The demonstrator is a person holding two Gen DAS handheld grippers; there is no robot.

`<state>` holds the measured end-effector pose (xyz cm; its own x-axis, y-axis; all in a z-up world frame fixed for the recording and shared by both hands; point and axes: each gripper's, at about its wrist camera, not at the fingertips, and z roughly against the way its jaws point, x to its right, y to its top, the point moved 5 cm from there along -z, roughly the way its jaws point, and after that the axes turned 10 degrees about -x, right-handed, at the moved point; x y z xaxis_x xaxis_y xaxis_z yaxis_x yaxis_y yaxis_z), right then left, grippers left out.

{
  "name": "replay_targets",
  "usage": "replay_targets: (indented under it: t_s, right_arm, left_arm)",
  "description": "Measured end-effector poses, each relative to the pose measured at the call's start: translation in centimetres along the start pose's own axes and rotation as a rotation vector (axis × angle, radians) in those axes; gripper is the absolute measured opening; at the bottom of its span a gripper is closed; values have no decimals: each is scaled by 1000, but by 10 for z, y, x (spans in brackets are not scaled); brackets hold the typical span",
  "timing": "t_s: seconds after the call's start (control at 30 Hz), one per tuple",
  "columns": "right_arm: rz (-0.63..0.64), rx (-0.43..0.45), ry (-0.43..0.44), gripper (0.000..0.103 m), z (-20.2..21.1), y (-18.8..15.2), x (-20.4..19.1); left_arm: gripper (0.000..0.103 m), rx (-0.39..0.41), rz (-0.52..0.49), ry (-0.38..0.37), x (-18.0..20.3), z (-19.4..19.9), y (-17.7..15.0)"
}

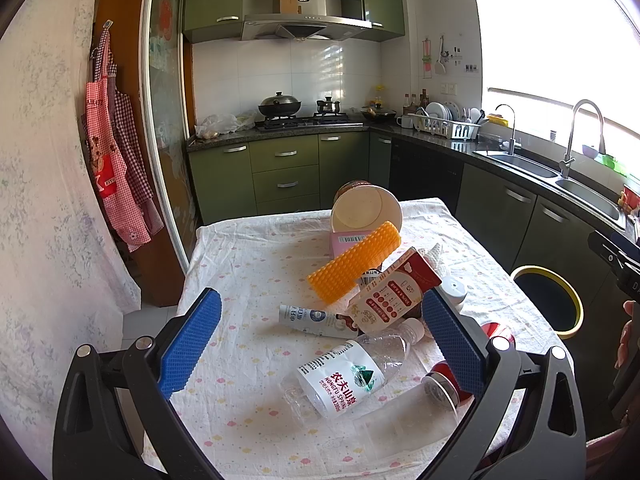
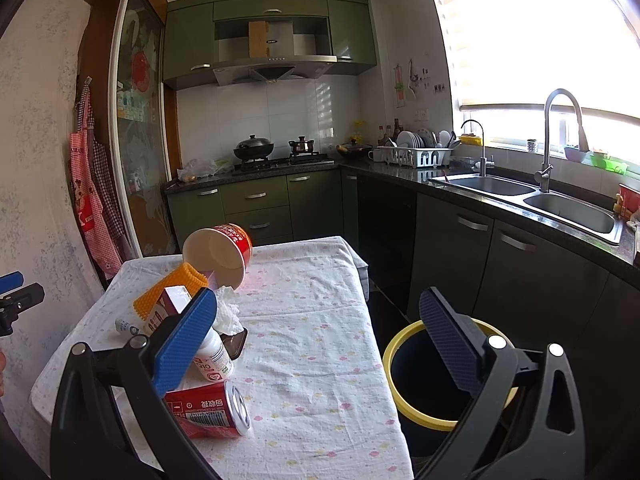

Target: Collect trash

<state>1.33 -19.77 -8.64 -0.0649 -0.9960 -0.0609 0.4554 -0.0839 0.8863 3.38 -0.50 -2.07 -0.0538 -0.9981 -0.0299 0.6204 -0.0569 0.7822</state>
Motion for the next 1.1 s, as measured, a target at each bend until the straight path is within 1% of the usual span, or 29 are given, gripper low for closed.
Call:
replay_targets:
  t_s: [0.4, 0.63, 0.73, 0.9, 0.97, 1.03, 1.1]
  right_arm:
    - [0, -10, -1, 97, -6, 0, -2]
    - [40, -20, -15, 97, -26, 12, -5]
    - [84, -30, -8, 97, -50, 24, -9]
    - [153, -92, 60, 97, -109, 50, -19]
    - [176, -120, 123, 97, -137, 63, -29]
    - [215, -130, 141, 97, -161, 73, -42]
    - [266, -152, 170, 96, -187, 81, -62]
  left_arm:
    - [99, -16, -6, -2, -1, -6, 0]
    - [99, -37, -18, 4, -6, -29, 11]
    - [99, -41, -26, 12, -12, -47, 25]
    - [99, -34, 6, 20, -31, -82, 53]
    - [99, -40, 29, 24, -42, -97, 66]
    - [99, -49, 42, 45, -51, -112, 75]
    - [99, -64, 44, 53, -57, -128, 83]
